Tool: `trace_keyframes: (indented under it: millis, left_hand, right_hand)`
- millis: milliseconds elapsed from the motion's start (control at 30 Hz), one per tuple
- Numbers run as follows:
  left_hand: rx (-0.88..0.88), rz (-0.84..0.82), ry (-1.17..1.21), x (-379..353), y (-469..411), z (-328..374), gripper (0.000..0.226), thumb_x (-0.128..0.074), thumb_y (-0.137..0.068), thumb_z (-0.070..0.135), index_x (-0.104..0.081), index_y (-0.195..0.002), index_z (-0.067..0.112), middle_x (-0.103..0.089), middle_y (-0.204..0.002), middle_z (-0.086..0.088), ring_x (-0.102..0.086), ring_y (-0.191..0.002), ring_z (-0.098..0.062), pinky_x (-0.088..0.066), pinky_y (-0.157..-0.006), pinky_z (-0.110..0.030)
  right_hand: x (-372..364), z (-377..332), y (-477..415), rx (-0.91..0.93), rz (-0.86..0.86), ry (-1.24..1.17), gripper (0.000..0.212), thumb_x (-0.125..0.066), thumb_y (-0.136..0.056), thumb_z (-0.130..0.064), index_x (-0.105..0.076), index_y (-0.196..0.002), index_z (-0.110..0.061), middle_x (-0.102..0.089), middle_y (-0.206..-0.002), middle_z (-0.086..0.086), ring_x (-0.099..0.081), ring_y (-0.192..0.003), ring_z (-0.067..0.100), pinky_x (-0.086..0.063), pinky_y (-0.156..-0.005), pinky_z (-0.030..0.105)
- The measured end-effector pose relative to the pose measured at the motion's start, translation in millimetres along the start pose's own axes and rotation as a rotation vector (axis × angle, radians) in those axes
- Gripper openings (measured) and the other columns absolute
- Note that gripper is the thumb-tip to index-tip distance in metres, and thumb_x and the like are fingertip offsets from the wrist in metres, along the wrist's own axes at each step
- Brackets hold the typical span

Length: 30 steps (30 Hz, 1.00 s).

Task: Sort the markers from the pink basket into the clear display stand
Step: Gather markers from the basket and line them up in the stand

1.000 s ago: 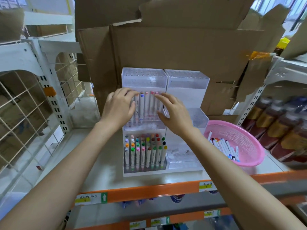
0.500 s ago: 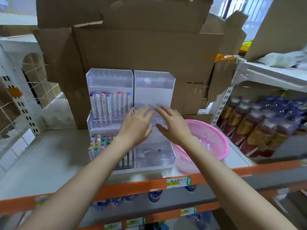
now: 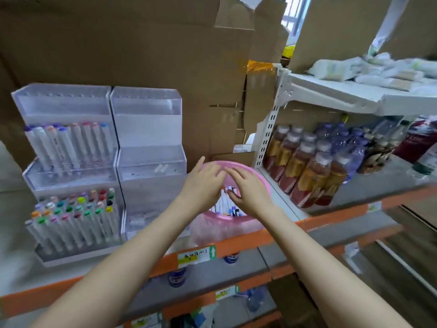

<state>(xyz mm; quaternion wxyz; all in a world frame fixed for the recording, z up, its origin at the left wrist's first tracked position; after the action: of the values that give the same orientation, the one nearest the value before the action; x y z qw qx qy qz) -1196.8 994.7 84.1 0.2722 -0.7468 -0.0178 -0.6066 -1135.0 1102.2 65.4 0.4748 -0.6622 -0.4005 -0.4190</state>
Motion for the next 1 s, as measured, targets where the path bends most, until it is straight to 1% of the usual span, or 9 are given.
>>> trace_keyframes:
  millis: [200, 333, 467, 533, 633, 733, 800, 900, 1000]
  left_hand:
    - [0.168, -0.383, 0.113, -51, -16, 7, 0.035, -0.051, -0.089, 0.016, -0.055, -0.124, 0.014, -0.056, -0.124, -0.009, -0.053, -0.113, -0.027, -0.045, -0.083, -0.037]
    - [0.3, -0.547, 0.243, -79, -16, 0, 0.007, -0.051, -0.087, 0.014, -0.055, -0.083, 0.009, -0.064, -0.109, -0.015, -0.057, -0.089, -0.029, -0.046, -0.073, -0.038]
    - [0.394, -0.549, 0.313, -92, -27, -4, 0.035, -0.056, -0.09, 0.037, -0.048, -0.068, 0.012, -0.064, -0.116, -0.013, -0.054, -0.076, -0.025, -0.042, -0.064, -0.035]
    - [0.412, -0.56, 0.325, -93, -29, -2, 0.035, -0.063, -0.085, 0.045, -0.053, -0.075, 0.013, -0.065, -0.104, -0.011, -0.051, -0.075, -0.024, -0.042, -0.066, -0.035]
    - [0.441, -0.581, 0.388, -95, -28, 0, 0.037, -0.068, -0.082, 0.038, -0.063, -0.093, 0.004, -0.055, -0.079, -0.007, -0.057, -0.082, -0.028, -0.043, -0.07, -0.036]
    - [0.481, -0.524, 0.453, -96, -29, -3, 0.017, -0.066, -0.08, 0.021, -0.059, -0.075, 0.007, -0.066, -0.088, -0.015, -0.061, -0.081, -0.029, -0.042, -0.064, -0.035]
    - [0.538, -0.48, 0.508, -96, -30, -7, 0.007, -0.063, -0.078, 0.01, -0.065, -0.079, 0.003, -0.067, -0.093, -0.017, -0.064, -0.08, -0.028, -0.048, -0.066, -0.036]
    - [0.62, -0.46, 0.633, -98, -27, -11, 0.029, -0.07, -0.077, 0.009, -0.066, -0.104, -0.002, -0.069, -0.082, -0.009, -0.064, -0.072, -0.021, -0.052, -0.065, -0.032]
    - [0.623, -0.464, 0.661, -99, -25, -11, 0.016, -0.071, -0.078, 0.01, -0.07, -0.091, 0.002, -0.068, -0.083, -0.009, -0.062, -0.071, -0.019, -0.047, -0.06, -0.027]
  right_hand:
    - [-32, 37, 3, -0.123, -0.237, 0.068, 0.055, -0.052, -0.093, -0.028, -0.036, -0.145, -0.02, -0.045, -0.142, 0.005, -0.048, -0.124, 0.03, -0.041, -0.095, 0.037]
    - [-47, 43, -8, -0.16, -0.35, 0.045, 0.04, -0.054, -0.091, -0.022, -0.051, -0.13, -0.014, -0.056, -0.127, 0.011, -0.054, -0.112, 0.032, -0.046, -0.083, 0.039]
    - [-62, 42, -18, -0.199, -0.421, 0.051, 0.019, -0.055, -0.087, -0.011, -0.063, -0.103, -0.009, -0.065, -0.105, 0.011, -0.06, -0.096, 0.03, -0.047, -0.072, 0.036]
    - [-65, 45, -25, -0.221, -0.399, 0.012, 0.016, -0.059, -0.086, -0.01, -0.066, -0.1, -0.009, -0.066, -0.102, 0.011, -0.061, -0.097, 0.03, -0.048, -0.073, 0.036]
    - [-68, 57, -32, -0.279, -0.383, -0.1, 0.023, -0.061, -0.08, -0.001, -0.069, -0.099, -0.012, -0.068, -0.101, 0.01, -0.062, -0.096, 0.027, -0.048, -0.074, 0.032]
    - [-67, 65, -33, -0.334, -0.359, -0.331, 0.031, -0.061, -0.077, 0.006, -0.068, -0.103, -0.01, -0.07, -0.099, 0.01, -0.062, -0.087, 0.021, -0.048, -0.066, 0.024]
    - [-63, 68, -34, -0.357, -0.274, -0.415, 0.028, -0.062, -0.075, 0.008, -0.067, -0.096, -0.011, -0.07, -0.094, 0.01, -0.063, -0.085, 0.021, -0.05, -0.067, 0.027]
    - [-59, 72, -31, -0.433, -0.155, -0.279, 0.022, -0.06, -0.079, 0.005, -0.053, -0.086, -0.015, -0.06, -0.081, 0.008, -0.056, -0.078, 0.025, -0.041, -0.055, 0.031]
    - [-64, 66, -24, -0.465, -0.272, -0.058, 0.01, -0.055, -0.084, -0.004, -0.047, -0.085, -0.01, -0.045, -0.067, 0.003, -0.052, -0.073, 0.027, -0.032, -0.047, 0.028]
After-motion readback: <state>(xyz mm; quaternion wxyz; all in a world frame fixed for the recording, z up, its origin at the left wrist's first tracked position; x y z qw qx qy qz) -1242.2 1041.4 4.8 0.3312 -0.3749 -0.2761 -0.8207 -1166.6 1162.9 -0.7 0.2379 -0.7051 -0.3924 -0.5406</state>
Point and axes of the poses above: each hand's wrist, its own y-axis away from the middle knuckle, its own x-axis out of the back of the hand, z = x × y, the point moved 5 cm from there along -y, towards the middle knuckle
